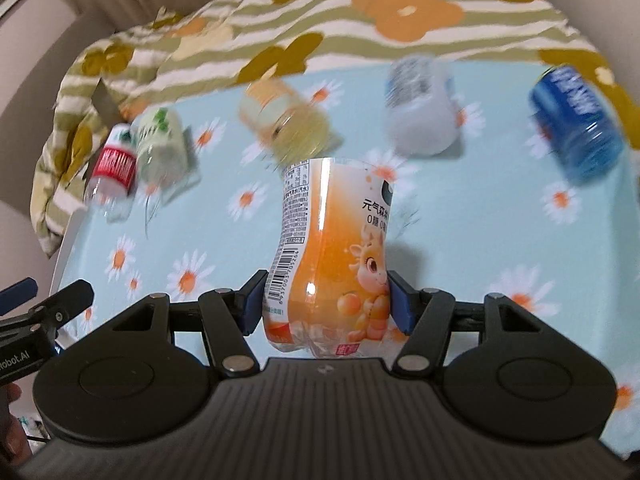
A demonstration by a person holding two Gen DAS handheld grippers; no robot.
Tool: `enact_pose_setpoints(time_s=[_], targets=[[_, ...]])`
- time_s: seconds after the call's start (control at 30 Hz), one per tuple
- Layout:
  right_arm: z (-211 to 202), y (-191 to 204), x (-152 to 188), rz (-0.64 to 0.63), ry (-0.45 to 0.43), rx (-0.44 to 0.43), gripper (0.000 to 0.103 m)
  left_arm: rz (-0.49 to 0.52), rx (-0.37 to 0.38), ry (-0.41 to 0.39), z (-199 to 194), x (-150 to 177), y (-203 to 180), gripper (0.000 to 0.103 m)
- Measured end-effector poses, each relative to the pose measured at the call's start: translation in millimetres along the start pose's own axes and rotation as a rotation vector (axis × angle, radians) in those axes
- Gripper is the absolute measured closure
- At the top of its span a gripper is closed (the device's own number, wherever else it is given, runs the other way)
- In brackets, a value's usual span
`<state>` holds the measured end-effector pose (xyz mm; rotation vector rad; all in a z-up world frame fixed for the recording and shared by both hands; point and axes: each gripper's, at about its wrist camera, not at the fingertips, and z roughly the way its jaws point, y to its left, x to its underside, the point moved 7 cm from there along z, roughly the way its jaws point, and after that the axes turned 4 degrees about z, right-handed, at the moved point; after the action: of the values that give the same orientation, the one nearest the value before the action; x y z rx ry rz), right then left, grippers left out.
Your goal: Flip cup upright
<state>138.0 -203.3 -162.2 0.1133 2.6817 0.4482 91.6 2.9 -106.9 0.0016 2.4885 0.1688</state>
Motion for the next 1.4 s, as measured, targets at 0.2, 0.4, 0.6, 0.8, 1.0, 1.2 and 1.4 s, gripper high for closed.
enact_pose_setpoints(time_s=[0.2, 0.4, 0.6, 0.8, 1.0, 1.2, 1.4], targets=[[30, 28, 22, -0.012, 0.033, 0.020, 0.026, -0.009, 0.017, 0.061, 10, 26, 25, 0.000], [42, 45, 32, -0.026, 0.018, 0.070, 0.026, 0.012, 0.042, 0.098, 16, 45, 44, 0.000], [49, 52, 35, -0.074, 0.028, 0.128, 0.023, 0.033, 0.068, 0.114, 22, 51, 51, 0.000], [46, 53, 35, -0.067, 0.016, 0.163, 0.001, 0.049, 0.084, 0.106, 22, 47, 53, 0.000], [41, 51, 35, -0.021, 0.026, 0.147, 0.001, 0.051, 0.090, 0.090, 15, 41, 57, 0.000], [17, 57, 34, -0.011, 0.013, 0.117, 0.000, 0.056, 0.098, 0.058, 0, 30, 59, 0.000], [-26, 46, 30, 0.044, -0.053, 0.083, 0.000, 0.110, 0.157, 0.002, -15, 4, 41, 0.000]])
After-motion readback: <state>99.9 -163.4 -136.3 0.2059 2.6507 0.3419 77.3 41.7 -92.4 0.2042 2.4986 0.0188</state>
